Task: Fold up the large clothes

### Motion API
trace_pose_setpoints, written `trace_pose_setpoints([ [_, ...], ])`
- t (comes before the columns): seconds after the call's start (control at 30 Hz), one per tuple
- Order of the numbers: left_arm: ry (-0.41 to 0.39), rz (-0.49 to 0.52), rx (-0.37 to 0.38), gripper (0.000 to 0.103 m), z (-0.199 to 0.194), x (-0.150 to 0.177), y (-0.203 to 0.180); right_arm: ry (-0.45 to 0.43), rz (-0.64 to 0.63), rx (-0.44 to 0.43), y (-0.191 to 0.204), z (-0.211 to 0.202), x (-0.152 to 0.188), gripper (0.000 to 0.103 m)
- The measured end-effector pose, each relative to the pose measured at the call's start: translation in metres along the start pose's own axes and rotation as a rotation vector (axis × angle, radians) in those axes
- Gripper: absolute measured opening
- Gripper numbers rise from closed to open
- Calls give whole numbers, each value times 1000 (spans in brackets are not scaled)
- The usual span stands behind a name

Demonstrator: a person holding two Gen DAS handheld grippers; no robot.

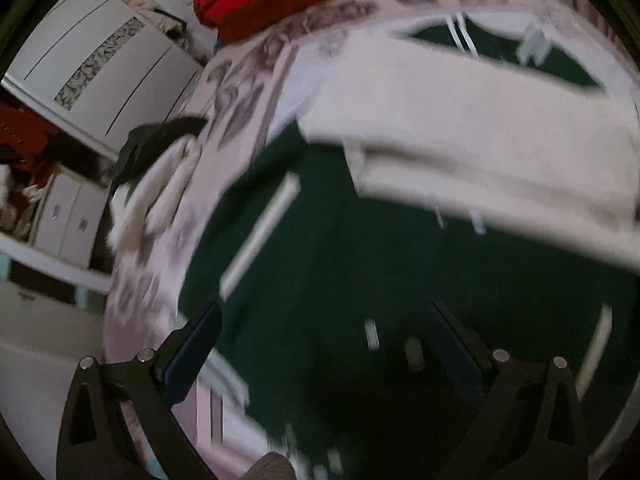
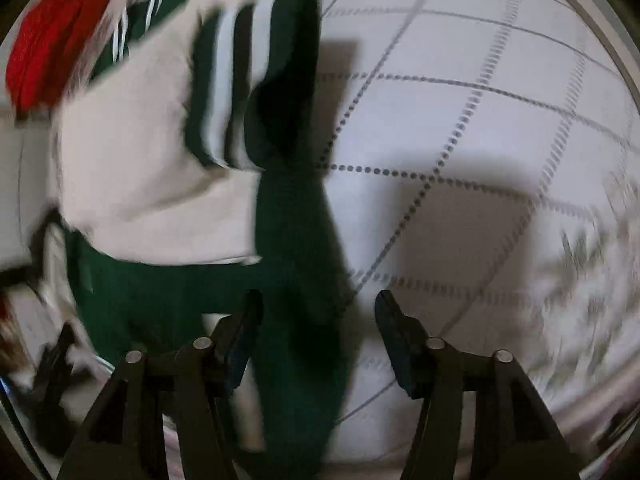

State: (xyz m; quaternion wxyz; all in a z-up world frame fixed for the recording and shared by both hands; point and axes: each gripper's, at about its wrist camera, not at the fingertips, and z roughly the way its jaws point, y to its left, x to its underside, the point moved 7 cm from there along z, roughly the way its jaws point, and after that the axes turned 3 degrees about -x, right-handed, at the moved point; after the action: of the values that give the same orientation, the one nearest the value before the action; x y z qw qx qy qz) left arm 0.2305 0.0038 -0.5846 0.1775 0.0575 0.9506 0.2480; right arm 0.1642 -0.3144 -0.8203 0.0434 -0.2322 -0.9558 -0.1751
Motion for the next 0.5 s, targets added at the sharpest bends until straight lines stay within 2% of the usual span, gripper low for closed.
trace_pose_setpoints([
  [0.1, 68, 38, -58, 103, -17, 44, -26, 58, -112, -34, 4, -8, 2, 34],
  [0.17, 71, 62, -97, 103, -30, 63, -40, 90, -176, -37, 1, -21, 5, 53],
  [0.27, 69, 141, -151, 103, -55, 95, -72, 100, -261, -14, -21, -48, 13, 60],
  [0.33, 54, 197, -177, 103, -71, 109, -95, 106, -277, 1, -40, -59, 19, 65],
  [0.5, 13, 367, -217, 103, -97, 146, -168, 148, -207, 30, -93, -59, 38, 66],
])
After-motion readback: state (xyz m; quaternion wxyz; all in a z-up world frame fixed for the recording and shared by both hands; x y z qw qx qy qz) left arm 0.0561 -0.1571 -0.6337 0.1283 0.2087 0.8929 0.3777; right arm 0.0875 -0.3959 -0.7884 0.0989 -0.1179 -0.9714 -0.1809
